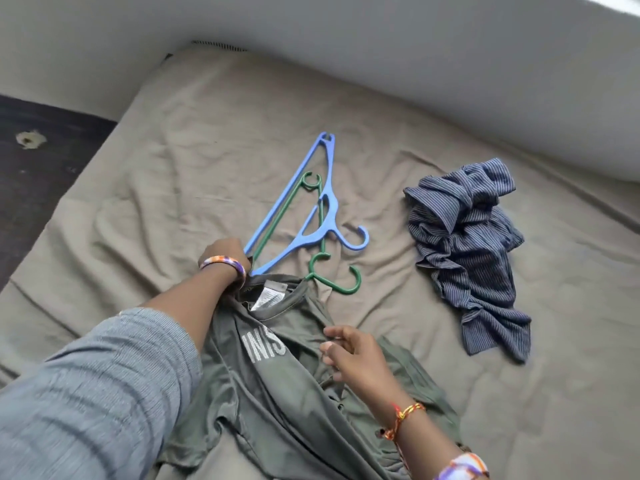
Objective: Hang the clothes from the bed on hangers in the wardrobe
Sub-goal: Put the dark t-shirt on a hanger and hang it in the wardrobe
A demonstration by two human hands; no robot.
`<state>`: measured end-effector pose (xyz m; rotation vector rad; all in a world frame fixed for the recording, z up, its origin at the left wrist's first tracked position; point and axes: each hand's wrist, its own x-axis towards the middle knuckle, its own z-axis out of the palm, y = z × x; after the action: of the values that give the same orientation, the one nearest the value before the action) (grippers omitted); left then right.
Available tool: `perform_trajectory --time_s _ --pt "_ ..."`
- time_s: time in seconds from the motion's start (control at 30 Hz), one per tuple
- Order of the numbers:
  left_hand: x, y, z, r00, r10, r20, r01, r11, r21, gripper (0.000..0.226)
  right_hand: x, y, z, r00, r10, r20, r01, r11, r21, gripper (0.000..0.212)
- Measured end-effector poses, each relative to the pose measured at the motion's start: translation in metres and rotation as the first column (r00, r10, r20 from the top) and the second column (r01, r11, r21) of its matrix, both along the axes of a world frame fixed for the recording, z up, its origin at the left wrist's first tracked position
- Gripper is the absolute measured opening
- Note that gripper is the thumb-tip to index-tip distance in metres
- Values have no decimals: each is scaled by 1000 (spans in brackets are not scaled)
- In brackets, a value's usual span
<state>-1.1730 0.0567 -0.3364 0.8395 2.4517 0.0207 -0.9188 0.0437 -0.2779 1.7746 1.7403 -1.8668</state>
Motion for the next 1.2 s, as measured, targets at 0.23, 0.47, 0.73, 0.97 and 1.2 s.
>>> perform_trajectory --time_s 0.23,0.47,0.73,0.97,1.2 --pt "61 -83 65 705 118 700 -505 776 378 47 19 4 50 915 -368 -165 270 862 -428 40" --pt "176 -121 181 655 -210 726 -233 858 458 43 77 17 122 738 -622 -263 367 696 -616 44" --pt "185 -106 299 786 -416 -457 494 867 61 27 155 40 232 510 -538 -671 435 834 -339 22" --pt "185 -100 421 592 -409 -695 382 901 -205 33 148 13 313 321 -295 -900 268 940 -212 7" --pt "194 -89 539 535 -578 -616 522 799 -297 42 116 -10 409 58 5 -998 263 965 21 25"
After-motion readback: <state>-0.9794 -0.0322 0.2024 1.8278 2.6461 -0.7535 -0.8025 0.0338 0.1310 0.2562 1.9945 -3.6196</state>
